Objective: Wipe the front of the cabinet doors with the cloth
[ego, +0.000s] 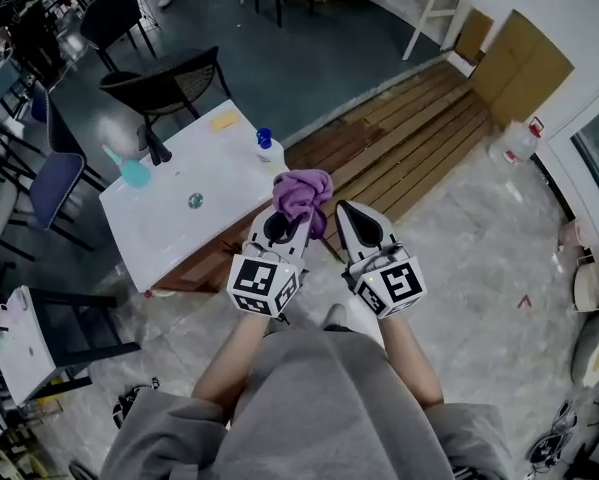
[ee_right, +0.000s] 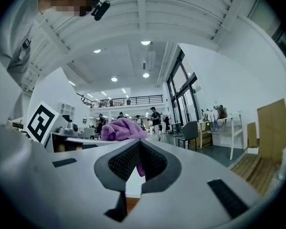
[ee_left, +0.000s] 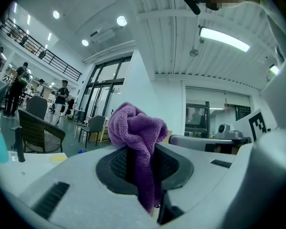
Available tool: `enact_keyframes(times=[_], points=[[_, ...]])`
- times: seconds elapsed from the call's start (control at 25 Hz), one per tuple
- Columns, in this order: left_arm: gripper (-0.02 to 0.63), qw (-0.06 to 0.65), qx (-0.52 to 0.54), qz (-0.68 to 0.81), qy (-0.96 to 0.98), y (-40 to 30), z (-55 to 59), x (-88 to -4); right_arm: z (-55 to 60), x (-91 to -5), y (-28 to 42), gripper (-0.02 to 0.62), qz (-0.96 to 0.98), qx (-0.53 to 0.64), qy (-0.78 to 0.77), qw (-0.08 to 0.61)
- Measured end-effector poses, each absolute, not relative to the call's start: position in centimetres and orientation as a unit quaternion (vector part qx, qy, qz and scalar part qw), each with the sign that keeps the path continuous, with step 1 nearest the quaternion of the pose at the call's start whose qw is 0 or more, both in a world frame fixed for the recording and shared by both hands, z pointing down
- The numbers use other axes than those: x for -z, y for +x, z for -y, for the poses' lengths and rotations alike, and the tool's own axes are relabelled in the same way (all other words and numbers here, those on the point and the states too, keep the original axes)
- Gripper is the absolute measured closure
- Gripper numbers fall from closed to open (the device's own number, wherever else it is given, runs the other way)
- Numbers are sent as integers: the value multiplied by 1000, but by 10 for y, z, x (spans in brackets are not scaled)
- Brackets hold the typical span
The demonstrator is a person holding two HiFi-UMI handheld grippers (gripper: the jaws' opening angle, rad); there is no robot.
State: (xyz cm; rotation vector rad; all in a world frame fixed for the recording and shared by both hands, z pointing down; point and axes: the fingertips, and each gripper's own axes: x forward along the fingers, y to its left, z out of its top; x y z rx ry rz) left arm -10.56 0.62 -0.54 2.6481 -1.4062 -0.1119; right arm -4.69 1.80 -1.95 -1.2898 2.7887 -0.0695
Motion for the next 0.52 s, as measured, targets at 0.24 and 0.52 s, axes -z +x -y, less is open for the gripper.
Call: enact_keyframes(times=[0.24,0.52], points=[[535,63,42,465,882,-120,0,11,-13,24,-63,586,-913,3,-408,27],[534,60,43,459,885,-131,5,11,-4,25,-80,585,-914,-1,-405,24]])
